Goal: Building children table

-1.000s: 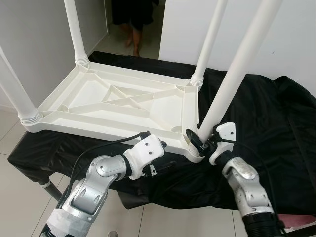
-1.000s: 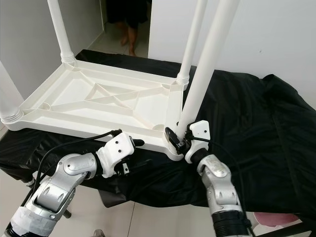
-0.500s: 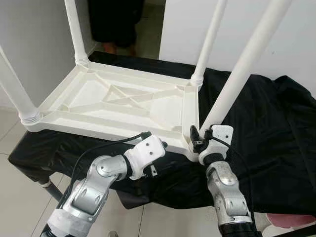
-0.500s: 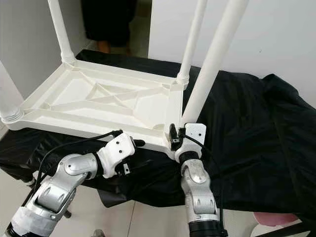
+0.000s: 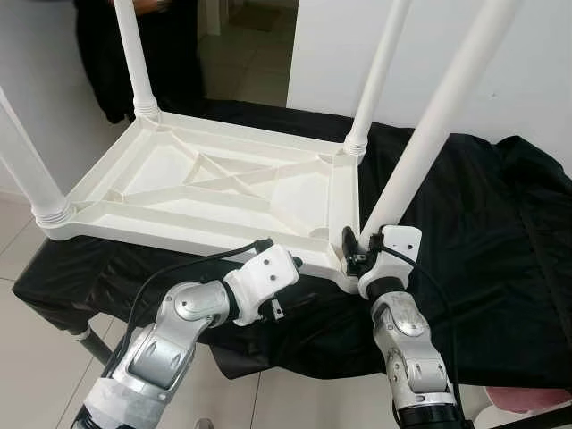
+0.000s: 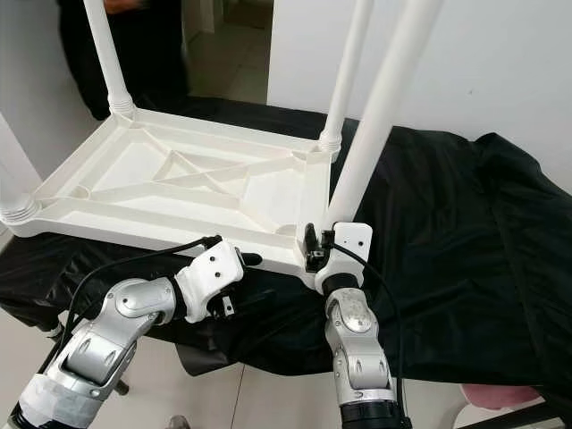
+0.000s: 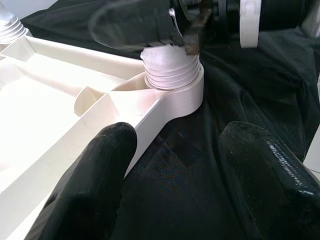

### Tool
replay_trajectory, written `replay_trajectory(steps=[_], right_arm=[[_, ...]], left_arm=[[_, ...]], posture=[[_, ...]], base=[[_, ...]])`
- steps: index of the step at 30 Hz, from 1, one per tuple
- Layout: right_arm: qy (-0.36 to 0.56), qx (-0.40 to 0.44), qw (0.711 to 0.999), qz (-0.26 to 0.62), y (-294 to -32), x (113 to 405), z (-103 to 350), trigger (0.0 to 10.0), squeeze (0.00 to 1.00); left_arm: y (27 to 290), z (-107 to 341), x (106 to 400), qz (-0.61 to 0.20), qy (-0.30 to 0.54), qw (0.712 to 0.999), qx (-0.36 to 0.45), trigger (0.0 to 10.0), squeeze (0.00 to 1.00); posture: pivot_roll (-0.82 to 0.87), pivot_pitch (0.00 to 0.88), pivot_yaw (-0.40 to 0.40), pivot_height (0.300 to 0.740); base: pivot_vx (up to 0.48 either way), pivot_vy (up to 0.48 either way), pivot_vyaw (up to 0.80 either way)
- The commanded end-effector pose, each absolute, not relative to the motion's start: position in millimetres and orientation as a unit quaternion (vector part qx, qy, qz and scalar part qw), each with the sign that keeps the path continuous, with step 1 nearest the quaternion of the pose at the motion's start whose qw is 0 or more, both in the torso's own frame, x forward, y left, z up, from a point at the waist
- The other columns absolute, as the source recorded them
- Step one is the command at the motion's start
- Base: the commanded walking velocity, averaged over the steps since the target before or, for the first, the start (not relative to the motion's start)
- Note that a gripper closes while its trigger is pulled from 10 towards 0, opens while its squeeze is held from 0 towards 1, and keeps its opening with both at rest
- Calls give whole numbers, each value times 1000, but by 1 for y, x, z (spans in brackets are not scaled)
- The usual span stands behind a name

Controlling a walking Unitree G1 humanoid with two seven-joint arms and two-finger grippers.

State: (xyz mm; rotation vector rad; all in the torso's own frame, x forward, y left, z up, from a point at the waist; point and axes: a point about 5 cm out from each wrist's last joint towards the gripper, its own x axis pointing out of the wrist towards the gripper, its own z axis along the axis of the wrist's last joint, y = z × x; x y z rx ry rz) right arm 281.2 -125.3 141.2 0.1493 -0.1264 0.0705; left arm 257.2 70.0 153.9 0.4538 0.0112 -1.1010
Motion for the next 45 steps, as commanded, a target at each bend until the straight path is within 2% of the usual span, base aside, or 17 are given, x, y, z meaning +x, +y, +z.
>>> replay_trajectory(steps=[1,4,5,6,7,13,14,17,22,25,26,27,28,29,40,41,45], right_arm=[[-76,83,993,46,-128,279,144,10000,1000],[-78,77,992,65,-132,278,145,10000,1000],[-78,69,990,94,-136,278,145,10000,839],[-78,69,990,94,-136,278,145,10000,839],[-80,62,989,106,-138,278,146,10000,0],[-91,48,982,156,-148,280,150,10000,0],[-95,37,973,205,-151,282,152,10000,0],[-95,19,963,250,-152,284,154,10000,0],[-91,9,957,274,-153,286,153,10000,0],[-69,-15,948,311,-154,296,144,10000,0],[-67,-18,947,315,-154,298,143,7137,0],[-62,-19,947,315,-157,300,141,2039,0],[-62,-19,947,315,-157,300,141,2039,0],[-58,-21,948,314,-159,301,139,0,0],[-48,-22,947,316,-173,302,131,0,0],[-48,-22,948,313,-173,303,131,6980,0],[-51,-23,949,310,-174,303,130,6980,0]], left_arm=[[70,154,260,-503,4,835,222,10000,0],[71,155,260,-503,4,835,222,10000,0],[72,155,260,-502,5,835,223,10000,0],[72,155,260,-502,5,835,223,10000,0],[72,155,260,-502,5,835,223,10000,0],[72,155,260,-503,6,835,224,10000,0],[73,155,260,-503,7,834,224,10000,0],[73,156,259,-504,7,834,225,10000,0],[73,155,259,-505,8,834,225,10000,0],[73,155,259,-505,9,833,224,10000,0],[73,155,259,-505,9,833,224,10000,0],[73,156,259,-504,9,834,225,10000,0],[73,156,259,-504,9,834,225,10000,0],[73,156,260,-503,10,834,227,10000,0],[72,156,260,-500,11,837,224,10000,0],[72,156,261,-500,11,837,224,10000,0],[72,157,261,-500,10,837,223,10000,0]], posture=[[37,0,-52,740],[38,0,-52,740],[37,0,-50,740],[37,0,-50,740],[38,0,-49,740],[38,5,-38,740],[38,10,-34,740],[37,12,-32,740],[37,12,-32,740],[35,19,-26,740],[35,19,-26,740],[39,24,-21,740],[39,24,-21,740],[39,24,-21,740],[35,43,-21,740],[35,43,-21,740],[36,45,-21,740]], base=[[0,0,0],[0,0,0],[0,0,0],[0,0,0],[0,0,0],[0,0,0],[0,0,0],[0,0,0],[0,0,0],[0,0,0],[0,0,0],[0,0,0],[0,0,0],[0,0,0],[0,0,0],[0,0,0],[0,0,0]])
